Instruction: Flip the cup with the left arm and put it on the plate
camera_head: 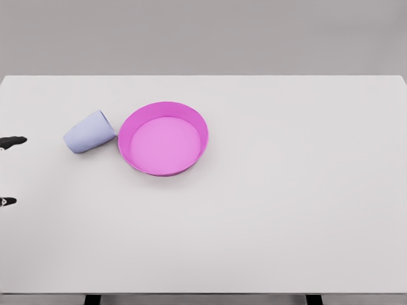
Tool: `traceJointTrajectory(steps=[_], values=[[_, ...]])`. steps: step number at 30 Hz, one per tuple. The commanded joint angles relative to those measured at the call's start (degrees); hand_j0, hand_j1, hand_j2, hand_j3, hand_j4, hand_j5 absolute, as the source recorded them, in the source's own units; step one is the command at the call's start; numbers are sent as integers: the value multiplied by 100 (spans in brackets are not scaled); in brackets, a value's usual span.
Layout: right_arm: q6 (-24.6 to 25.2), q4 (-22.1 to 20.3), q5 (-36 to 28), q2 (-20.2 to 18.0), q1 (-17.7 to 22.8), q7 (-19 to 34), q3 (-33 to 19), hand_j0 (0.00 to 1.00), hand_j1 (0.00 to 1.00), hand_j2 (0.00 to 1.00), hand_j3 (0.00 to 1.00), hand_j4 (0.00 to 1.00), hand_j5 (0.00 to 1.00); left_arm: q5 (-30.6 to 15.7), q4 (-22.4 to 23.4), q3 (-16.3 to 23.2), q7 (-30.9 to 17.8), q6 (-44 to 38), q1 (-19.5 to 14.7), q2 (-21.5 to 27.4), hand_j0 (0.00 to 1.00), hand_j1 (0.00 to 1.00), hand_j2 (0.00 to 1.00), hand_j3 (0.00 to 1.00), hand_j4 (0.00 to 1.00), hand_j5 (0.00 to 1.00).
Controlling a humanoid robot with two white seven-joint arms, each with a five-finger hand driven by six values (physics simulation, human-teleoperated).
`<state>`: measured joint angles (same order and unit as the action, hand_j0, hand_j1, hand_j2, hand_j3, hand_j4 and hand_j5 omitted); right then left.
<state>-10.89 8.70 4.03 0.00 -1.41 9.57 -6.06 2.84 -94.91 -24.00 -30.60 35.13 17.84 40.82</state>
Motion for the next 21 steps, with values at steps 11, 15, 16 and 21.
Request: traceJointTrajectory(steps=[11,15,16,21], values=[[-1,0,1,0,0,1,-1,100,100,100,100,100,100,-311,-318,-105,256,-13,1169,1464,100,100,100,100,100,100],[-1,0,1,0,0,1,-1,100,100,100,100,100,100,-240,-318,-53,212,-13,1152,1772,100,100,100,100,100,100],[-1,0,1,0,0,1,-1,100,100,100,100,100,100,-240,-300,70,168,-13,1116,1824,100,100,100,100,100,100],[-1,0,1,0,0,1,-1,100,100,100,100,100,100,-117,-160,2082,142,-384,-895,2053,100,100,100,100,100,100]])
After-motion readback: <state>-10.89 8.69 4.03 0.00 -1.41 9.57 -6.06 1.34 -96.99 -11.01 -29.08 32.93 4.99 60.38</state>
